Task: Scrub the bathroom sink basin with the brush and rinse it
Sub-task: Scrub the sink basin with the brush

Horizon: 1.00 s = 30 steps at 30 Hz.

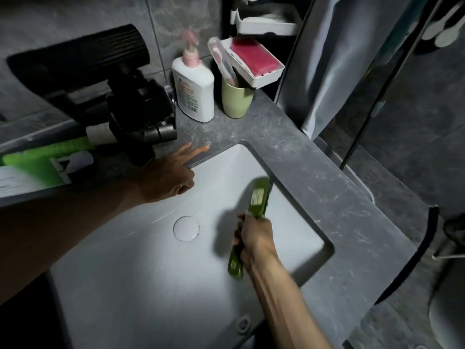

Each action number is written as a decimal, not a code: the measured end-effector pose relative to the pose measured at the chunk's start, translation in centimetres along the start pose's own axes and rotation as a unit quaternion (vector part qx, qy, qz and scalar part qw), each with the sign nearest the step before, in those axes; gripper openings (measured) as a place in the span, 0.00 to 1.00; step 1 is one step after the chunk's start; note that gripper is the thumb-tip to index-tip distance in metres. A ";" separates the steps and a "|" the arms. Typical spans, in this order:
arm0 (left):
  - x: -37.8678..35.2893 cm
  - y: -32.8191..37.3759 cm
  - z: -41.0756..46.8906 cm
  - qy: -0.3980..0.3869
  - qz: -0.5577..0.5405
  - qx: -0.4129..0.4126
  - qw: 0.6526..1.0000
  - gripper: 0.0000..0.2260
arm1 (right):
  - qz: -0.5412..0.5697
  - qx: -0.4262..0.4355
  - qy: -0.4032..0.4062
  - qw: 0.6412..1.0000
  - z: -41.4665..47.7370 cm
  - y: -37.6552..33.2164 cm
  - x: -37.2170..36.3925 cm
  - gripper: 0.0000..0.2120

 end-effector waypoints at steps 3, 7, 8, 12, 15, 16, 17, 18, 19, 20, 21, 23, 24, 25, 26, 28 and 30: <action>0.1 0.0 -0.1 -0.006 0.010 0.002 1.000 0.16 | -0.001 0.004 -0.007 1.000 0.6 -1.5 -1.2 0.12; 0.2 -0.1 0.0 -0.025 0.010 0.004 1.000 0.17 | -0.028 -0.081 0.014 0.996 -1.6 4.1 2.4 0.14; 0.1 -0.1 0.0 -0.035 0.020 0.008 0.999 0.15 | -0.046 -0.083 0.011 0.995 -1.8 4.8 2.7 0.14; 0.2 0.0 0.1 -0.021 0.012 -0.006 1.000 0.15 | -0.038 -0.045 -0.010 0.998 0.9 0.6 -1.3 0.13; 0.4 0.1 0.1 -0.017 0.011 -0.010 1.000 0.15 | -0.050 -0.079 -0.043 0.995 2.1 -0.7 -3.3 0.13; 0.3 0.0 0.1 -0.017 0.004 -0.008 1.000 0.15 | -0.065 -0.100 -0.063 0.991 1.9 -0.1 -2.8 0.12; 0.2 -0.1 0.0 -0.020 -0.004 -0.006 1.000 0.14 | -0.097 -0.118 -0.083 0.985 1.5 0.6 -1.7 0.11; 0.0 -0.1 0.0 -0.022 -0.007 -0.004 1.000 0.14 | -0.142 -0.127 -0.105 0.976 0.8 1.0 -0.5 0.09; 0.0 -0.3 0.0 -0.024 -0.005 0.000 1.000 0.14 | -0.203 -0.118 -0.118 0.965 0.2 1.0 0.7 0.06; -0.1 -0.4 -0.1 -0.025 -0.001 0.003 1.000 0.15 | -0.281 -0.092 -0.119 0.948 -0.6 0.2 1.6 0.04; -0.3 -0.5 -0.1 -0.026 0.000 0.004 1.000 0.15 | -0.372 -0.049 -0.106 0.921 -1.0 -1.0 2.4 0.02; -0.5 -0.6 -0.2 -0.031 0.000 0.002 1.000 0.15 | -0.544 0.075 -0.057 0.834 -1.2 -4.0 3.2 0.04; -0.6 -0.6 -0.1 -0.032 0.002 0.003 0.999 0.14 | -0.628 0.129 -0.035 0.767 -1.6 -5.6 3.2 0.10; -0.6 -0.7 -0.1 -0.029 0.007 0.003 1.000 0.14 | -0.700 0.171 -0.021 0.693 -1.7 -6.7 3.1 0.21; -0.6 -0.7 -0.1 -0.019 0.010 0.000 1.000 0.15 | -0.749 0.187 -0.028 0.636 -1.8 -7.2 3.3 0.30; -0.4 -0.6 -0.2 -0.004 0.014 -0.013 1.000 0.17 | -0.801 0.189 -0.056 0.565 -2.9 -7.3 3.6 0.33; -0.3 -0.5 -0.1 -0.009 0.018 -0.023 1.000 0.16 | -0.819 0.312 -0.038 0.480 -4.1 -7.2 5.0 0.21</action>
Point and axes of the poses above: each hand's wrist, its own z-axis towards the middle knuckle, its own x-axis out of the back of the hand, y = z × x, the point moved 2 cm from there along z, towards the middle knuckle, and after that the axes turned 4 degrees about -x, right-handed, at the moved point
